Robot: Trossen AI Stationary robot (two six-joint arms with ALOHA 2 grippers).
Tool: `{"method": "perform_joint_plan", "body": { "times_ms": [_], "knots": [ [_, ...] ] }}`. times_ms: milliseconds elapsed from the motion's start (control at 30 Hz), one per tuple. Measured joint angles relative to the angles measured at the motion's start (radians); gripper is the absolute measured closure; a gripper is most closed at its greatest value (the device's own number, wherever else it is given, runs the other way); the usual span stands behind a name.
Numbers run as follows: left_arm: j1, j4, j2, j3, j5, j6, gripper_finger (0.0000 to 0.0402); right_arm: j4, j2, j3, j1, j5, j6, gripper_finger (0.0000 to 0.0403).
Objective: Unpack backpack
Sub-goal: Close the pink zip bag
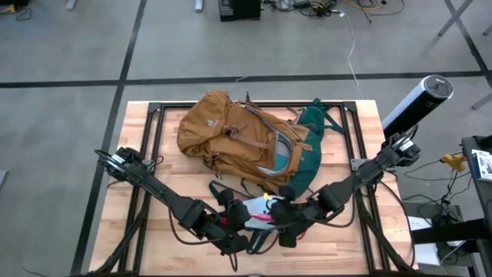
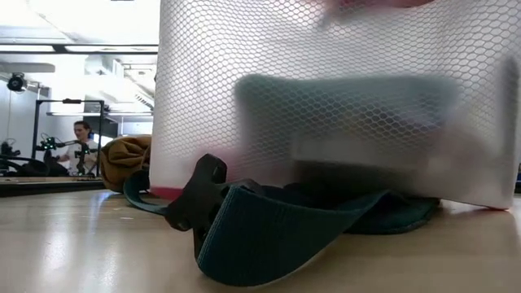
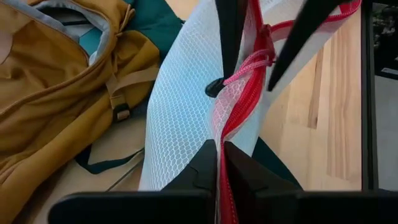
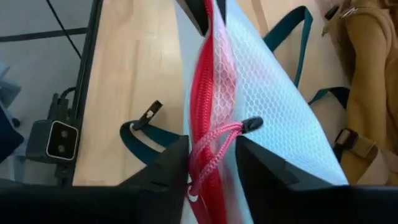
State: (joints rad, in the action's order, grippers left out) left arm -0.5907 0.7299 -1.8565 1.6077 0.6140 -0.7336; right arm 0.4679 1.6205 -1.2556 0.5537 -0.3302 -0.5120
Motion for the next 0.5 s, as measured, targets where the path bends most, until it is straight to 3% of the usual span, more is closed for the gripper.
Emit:
{"method": "perform_joint_plan", "body": {
  "times_ms": [167, 500],
  "knots": [
    [0.0, 0.066, 0.001, 0.0, 0.002, -0.024, 0.0401, 0.0, -0.046, 0.0, 0.0, -0.002, -0.002, 0.0389],
    [-0.012, 0.325, 0.041, 0.0, 0.012, -0.224, 0.0401, 0.117, -0.133, 0.0, 0.012, -0.005, -0.084, 0.0401]
  ]
}}
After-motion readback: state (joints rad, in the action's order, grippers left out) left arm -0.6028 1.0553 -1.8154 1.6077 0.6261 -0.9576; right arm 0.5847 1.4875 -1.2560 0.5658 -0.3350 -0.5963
